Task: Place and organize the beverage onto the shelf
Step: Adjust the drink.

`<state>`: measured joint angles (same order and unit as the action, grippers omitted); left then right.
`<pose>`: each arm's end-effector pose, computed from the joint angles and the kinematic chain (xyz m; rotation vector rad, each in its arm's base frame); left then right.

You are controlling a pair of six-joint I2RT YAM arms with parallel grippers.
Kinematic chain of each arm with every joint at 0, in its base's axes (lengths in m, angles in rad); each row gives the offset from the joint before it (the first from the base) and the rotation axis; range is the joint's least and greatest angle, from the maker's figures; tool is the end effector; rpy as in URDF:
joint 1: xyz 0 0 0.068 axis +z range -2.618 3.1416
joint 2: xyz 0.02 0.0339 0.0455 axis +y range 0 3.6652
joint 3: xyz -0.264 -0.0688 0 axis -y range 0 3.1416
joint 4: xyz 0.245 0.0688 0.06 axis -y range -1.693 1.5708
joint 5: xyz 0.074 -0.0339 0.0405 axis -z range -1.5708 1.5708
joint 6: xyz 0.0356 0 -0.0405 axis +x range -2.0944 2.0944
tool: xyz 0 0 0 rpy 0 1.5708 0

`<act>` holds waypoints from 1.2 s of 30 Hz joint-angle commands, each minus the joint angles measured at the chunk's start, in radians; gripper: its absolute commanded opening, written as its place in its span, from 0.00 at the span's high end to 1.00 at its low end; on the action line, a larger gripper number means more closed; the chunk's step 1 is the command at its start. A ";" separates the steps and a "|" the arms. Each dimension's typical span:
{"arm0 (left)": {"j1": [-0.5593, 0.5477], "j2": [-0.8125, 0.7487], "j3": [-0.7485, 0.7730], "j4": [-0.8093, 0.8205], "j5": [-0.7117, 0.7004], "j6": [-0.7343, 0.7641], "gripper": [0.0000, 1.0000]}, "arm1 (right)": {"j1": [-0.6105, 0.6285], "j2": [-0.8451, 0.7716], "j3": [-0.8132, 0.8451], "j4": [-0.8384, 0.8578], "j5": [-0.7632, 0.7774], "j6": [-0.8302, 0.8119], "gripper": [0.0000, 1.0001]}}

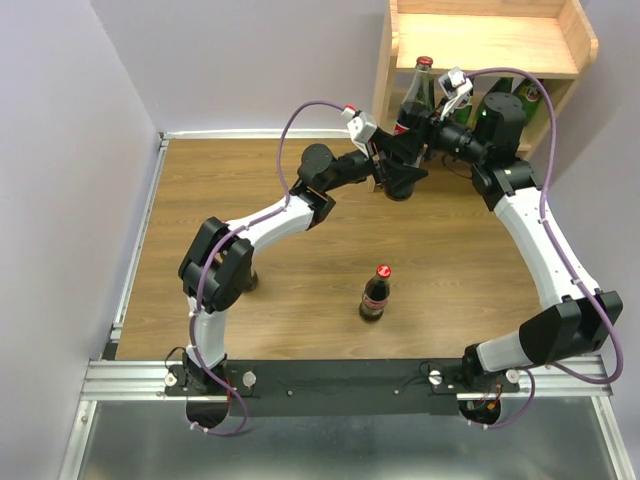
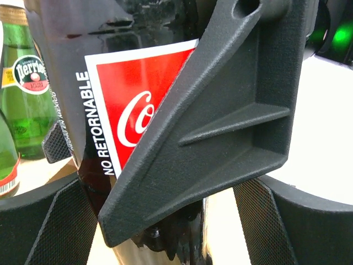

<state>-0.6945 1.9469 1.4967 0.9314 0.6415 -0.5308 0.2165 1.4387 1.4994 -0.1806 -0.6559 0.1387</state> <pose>0.3356 -0.3073 0.3539 0.7251 1.0988 -1.4092 0.3153 0.0916 0.4377 -0.5646 1.6380 0.8153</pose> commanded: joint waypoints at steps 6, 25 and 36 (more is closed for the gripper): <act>-0.014 -0.115 -0.049 0.015 -0.016 0.088 0.05 | -0.009 -0.041 0.016 0.144 0.055 -0.010 0.99; 0.013 -0.187 -0.102 -0.094 -0.006 0.170 0.05 | -0.012 -0.046 0.064 0.148 0.067 -0.004 0.99; 0.044 -0.224 -0.151 -0.128 -0.031 0.196 0.05 | -0.029 -0.040 0.114 0.144 0.070 -0.004 0.99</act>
<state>-0.6628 1.7813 1.3697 0.7898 0.6094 -0.3565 0.2096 1.4349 1.5009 -0.1841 -0.6170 0.1375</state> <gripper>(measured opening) 0.951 0.698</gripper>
